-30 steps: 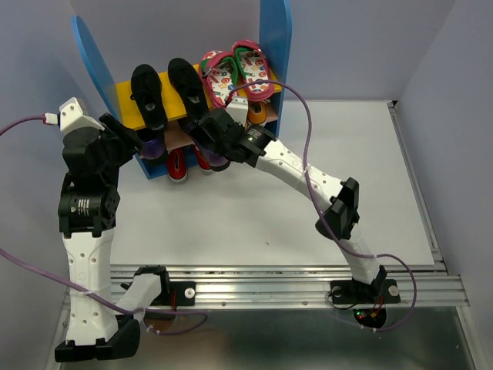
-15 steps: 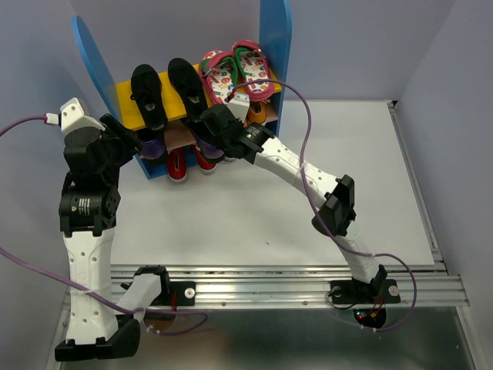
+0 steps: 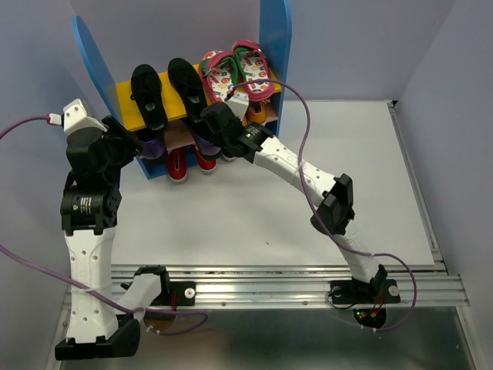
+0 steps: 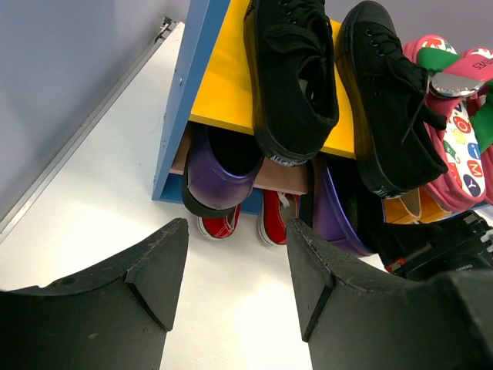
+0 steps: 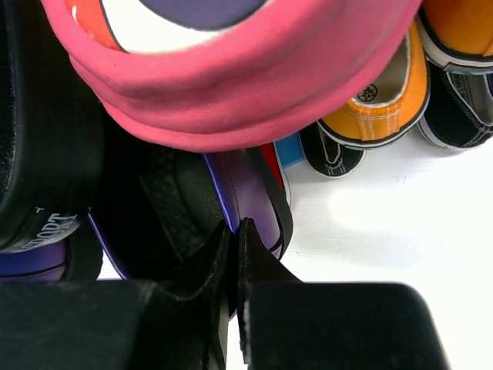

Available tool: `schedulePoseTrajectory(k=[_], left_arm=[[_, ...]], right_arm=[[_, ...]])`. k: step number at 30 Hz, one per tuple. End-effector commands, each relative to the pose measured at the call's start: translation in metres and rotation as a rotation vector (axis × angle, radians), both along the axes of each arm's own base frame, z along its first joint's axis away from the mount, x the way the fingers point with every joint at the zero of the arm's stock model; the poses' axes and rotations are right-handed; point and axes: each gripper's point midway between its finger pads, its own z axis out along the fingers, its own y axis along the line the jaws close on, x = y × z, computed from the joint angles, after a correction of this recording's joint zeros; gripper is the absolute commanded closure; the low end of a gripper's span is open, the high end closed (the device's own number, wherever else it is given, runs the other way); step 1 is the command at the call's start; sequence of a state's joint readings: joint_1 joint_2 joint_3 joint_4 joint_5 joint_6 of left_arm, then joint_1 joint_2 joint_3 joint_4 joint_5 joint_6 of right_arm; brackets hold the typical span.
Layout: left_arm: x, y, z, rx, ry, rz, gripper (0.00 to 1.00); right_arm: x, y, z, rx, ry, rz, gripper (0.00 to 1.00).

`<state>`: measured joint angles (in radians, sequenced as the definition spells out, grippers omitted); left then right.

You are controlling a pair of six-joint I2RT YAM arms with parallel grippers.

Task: Place and organize the shoes onto the shoe shelf

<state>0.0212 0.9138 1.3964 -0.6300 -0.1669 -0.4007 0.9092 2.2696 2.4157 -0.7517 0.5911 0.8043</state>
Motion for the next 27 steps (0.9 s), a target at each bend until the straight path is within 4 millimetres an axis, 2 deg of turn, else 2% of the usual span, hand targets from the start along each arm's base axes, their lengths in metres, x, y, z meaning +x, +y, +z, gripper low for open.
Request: schedulePoseTrajectory(k=[1,4,12,23,27], left_arm=[[-0.002,0.003,0.009,0.026,-0.027,0.007,0.36],[-0.003,0.004,0.009,0.032,-0.023,0.012,0.36],[-0.008,0.003,0.01,0.03,-0.02,0.006,0.36],[-0.012,0.003,0.015,0.031,-0.027,0.007,0.36],[-0.012,0.003,0.014,0.028,-0.026,0.005,0.36]], right_arm=[[0.02,0.025,0.094,0.294,-0.209,-0.016,0.99],[0.022,0.028,0.089,0.294,-0.21,-0.018,0.99],[0.025,0.04,0.094,0.342,-0.241,0.016,0.99],[0.031,0.046,0.101,0.397,-0.278,0.005,0.99],[0.032,0.054,0.097,0.419,-0.276,0.022,0.99]])
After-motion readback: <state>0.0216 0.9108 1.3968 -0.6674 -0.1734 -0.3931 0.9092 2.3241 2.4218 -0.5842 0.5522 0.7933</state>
